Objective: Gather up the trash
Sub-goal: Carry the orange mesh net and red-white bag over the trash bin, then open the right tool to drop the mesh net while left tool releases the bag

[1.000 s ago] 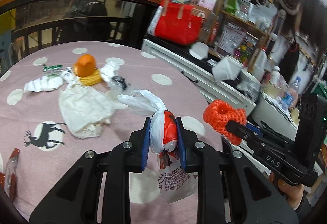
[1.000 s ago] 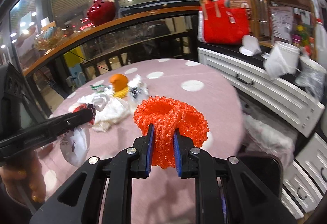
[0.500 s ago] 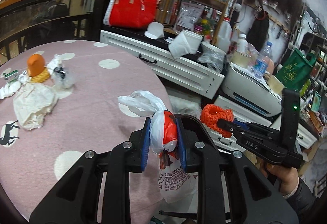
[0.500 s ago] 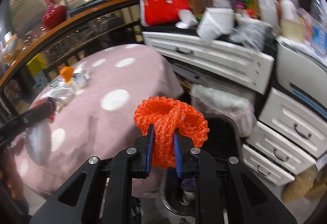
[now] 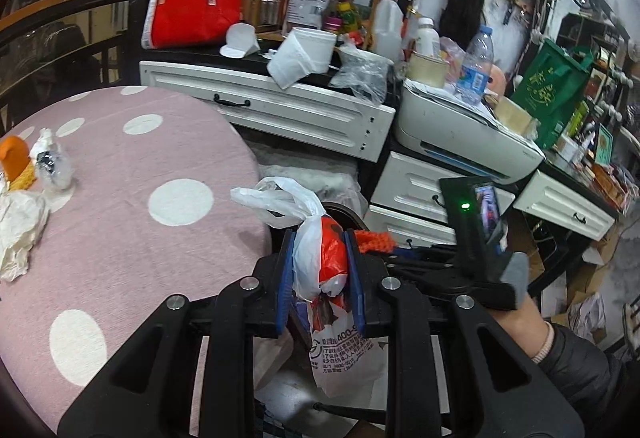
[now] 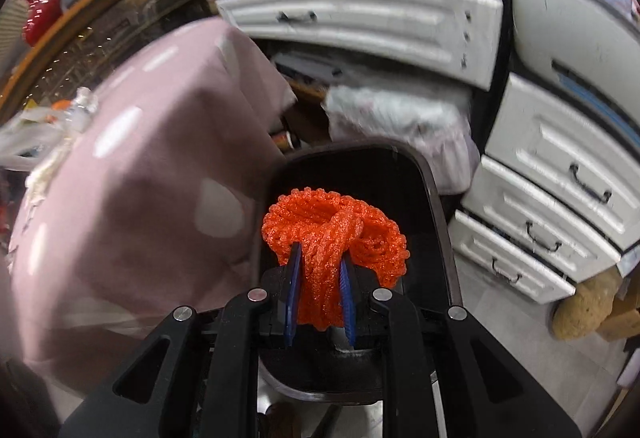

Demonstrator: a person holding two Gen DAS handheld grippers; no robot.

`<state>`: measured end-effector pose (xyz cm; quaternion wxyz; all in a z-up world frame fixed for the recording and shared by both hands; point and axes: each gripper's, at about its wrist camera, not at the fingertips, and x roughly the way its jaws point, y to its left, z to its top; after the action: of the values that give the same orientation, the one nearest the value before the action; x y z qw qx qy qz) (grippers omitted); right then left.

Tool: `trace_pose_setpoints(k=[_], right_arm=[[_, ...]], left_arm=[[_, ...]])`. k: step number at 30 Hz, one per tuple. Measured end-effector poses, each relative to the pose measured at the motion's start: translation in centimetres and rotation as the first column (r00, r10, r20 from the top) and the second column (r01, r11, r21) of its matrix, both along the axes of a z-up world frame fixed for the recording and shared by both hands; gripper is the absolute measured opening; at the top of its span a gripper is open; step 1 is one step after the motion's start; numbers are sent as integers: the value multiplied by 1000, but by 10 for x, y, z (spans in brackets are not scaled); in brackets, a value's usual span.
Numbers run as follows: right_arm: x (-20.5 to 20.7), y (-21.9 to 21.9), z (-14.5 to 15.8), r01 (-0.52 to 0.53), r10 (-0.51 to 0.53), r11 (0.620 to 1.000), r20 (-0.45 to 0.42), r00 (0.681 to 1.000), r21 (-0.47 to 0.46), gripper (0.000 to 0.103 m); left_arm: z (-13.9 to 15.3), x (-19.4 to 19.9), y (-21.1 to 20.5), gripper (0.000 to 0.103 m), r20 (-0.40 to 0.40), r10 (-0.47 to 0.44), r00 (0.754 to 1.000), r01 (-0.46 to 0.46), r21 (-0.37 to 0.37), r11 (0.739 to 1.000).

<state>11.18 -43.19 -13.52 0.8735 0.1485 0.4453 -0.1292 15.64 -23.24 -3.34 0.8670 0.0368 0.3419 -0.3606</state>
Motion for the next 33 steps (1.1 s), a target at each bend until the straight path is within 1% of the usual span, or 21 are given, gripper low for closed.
trace_pose_setpoints(k=[4,7,8,10,11,12,16,19,22,26,28,30,33], right_arm=[[2,-11,-24,33,-31,999,-56,998,36,18],[-1,-19,-39,62,-56,995,-83,995,73,22],[-1,-22,-43,69,-61,994,-91,994,85,24],[-1,-26,-50,83,-71,991,-110,991,106,33],[-2,-28,-53,96,-83,989,-116,990,110,44],[-3,-29,-55,104,-91,988,-117,989,113,48],[-7,-34,-58,126,-112,984,-115,987,127,49],[-12,-38,-49,145,-134,981,-90,987,126,50],[-17,-43,-33,170,-165,980,-56,985,106,52],[-28,-51,-6,205,-205,977,2,979,58,58],[-33,-54,5,221,-222,975,29,975,33,58],[-41,-56,20,237,-237,972,64,969,2,61],[-51,-60,37,261,-257,965,113,960,-18,64]], left_arm=[[-7,-1,-13,24,-10,-31,999,31,19,999],[-13,-2,-20,24,-20,-48,999,49,31,998],[-15,-1,-23,24,-25,-53,998,53,33,998],[-18,0,-27,24,-34,-60,998,61,38,997],[-20,0,-29,24,-38,-63,997,65,41,997],[-22,0,-31,24,-43,-67,997,69,43,997],[-29,0,-40,24,-53,-78,996,81,60,995],[-34,0,-46,24,-62,-88,994,92,74,993],[-38,0,-53,24,-66,-98,993,103,87,991],[-43,1,-63,24,-78,-117,990,124,95,988],[-46,1,-70,24,-87,-127,988,136,102,985],[-50,0,-77,24,-85,-140,986,150,117,982],[-57,-1,-89,24,-86,-161,983,172,140,975]])
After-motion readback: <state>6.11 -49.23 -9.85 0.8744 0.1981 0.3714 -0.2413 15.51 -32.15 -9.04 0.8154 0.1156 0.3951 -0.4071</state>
